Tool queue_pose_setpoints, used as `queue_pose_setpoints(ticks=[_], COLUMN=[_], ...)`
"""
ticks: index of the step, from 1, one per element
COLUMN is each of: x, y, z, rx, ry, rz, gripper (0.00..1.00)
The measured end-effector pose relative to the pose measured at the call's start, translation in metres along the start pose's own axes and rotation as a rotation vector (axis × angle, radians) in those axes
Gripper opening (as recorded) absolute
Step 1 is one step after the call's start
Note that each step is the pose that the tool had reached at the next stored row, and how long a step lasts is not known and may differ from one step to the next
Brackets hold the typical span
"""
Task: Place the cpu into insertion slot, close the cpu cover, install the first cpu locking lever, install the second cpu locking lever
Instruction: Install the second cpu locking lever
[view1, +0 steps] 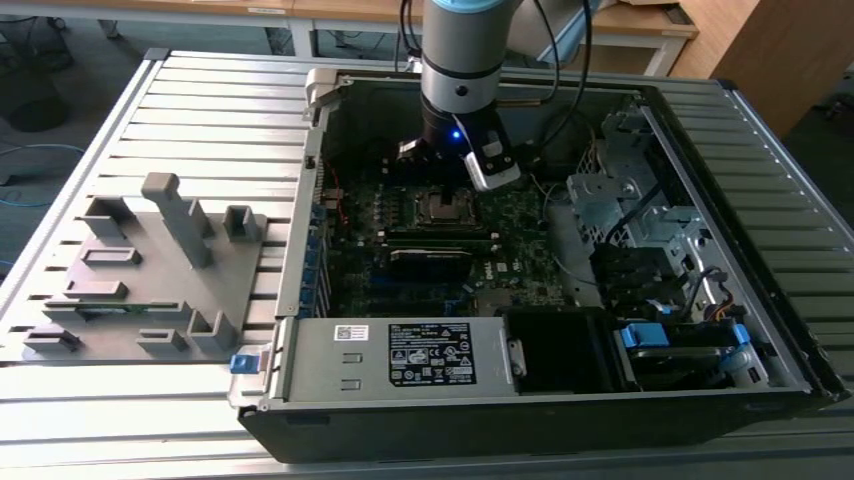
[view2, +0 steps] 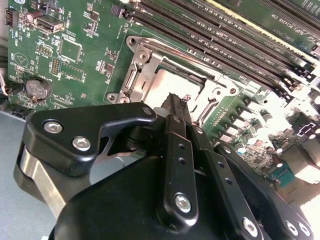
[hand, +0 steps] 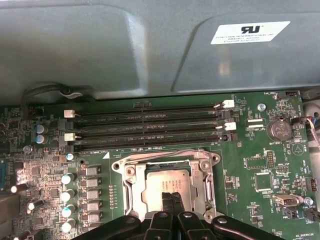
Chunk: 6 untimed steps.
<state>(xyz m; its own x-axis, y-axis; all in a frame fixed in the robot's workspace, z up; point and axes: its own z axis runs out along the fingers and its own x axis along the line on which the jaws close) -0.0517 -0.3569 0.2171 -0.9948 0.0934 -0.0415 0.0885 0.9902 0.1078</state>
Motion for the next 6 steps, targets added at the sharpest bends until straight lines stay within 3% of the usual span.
queue_pose_setpoints(ticks=[6], x=[0.0001], y=[0.0], z=[0.0004], rx=[0.0001], ry=[0.0001], rz=[0.0], gripper=[0.1])
